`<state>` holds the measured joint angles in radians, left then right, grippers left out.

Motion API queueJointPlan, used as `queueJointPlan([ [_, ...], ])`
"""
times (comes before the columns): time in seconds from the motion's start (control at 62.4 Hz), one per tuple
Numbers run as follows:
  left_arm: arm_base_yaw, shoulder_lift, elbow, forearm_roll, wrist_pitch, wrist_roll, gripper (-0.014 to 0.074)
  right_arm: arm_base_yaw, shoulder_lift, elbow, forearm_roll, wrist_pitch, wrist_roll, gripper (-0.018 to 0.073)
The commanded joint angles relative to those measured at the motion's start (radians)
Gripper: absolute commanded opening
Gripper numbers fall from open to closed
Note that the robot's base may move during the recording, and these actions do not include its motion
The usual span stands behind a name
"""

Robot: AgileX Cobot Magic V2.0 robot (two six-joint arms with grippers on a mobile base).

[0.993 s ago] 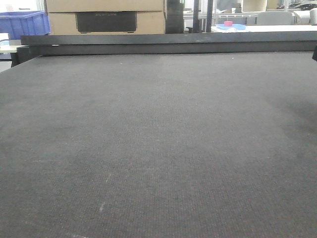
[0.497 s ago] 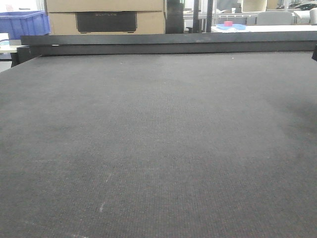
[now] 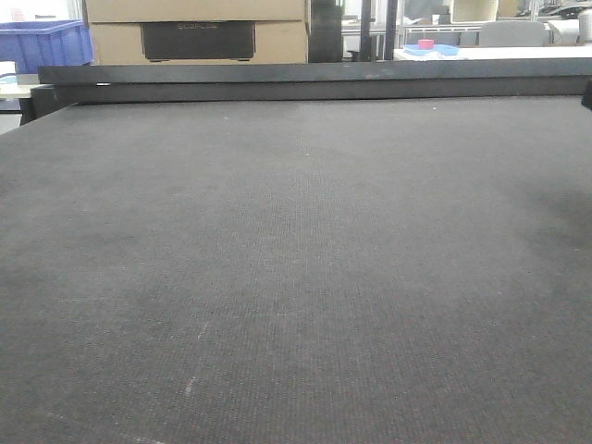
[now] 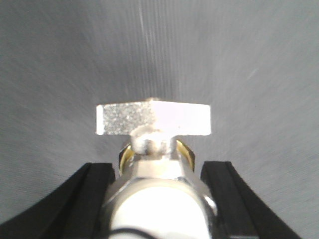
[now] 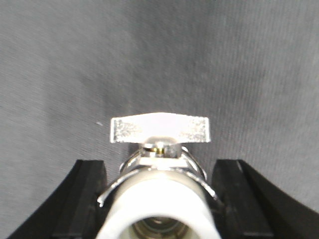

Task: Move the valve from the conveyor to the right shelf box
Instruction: 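Close both grippers around the white ends of the valves, then lift both held valves up off the belt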

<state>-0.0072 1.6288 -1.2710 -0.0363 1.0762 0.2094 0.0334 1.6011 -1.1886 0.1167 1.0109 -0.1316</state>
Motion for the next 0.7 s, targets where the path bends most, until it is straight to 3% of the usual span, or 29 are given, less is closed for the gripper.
queueJointPlan([
  [0.0,0.001,-0.099,-0.008,-0.014,-0.045,0.001,-0.0111,0.000,-0.070,-0.008,0.001,-0.051,-0.005,-0.0164],
  [0.336,0.001,-0.356,0.057,-0.117,-0.267,0.001,-0.0111,0.000,-0.259,0.106,0.001,-0.304,-0.005,-0.0164],
  [0.689,0.001,-0.625,0.333,-0.143,-0.538,-0.003,-0.0111,0.000,-0.522,0.404,0.001,-0.600,-0.005,-0.0164],
])
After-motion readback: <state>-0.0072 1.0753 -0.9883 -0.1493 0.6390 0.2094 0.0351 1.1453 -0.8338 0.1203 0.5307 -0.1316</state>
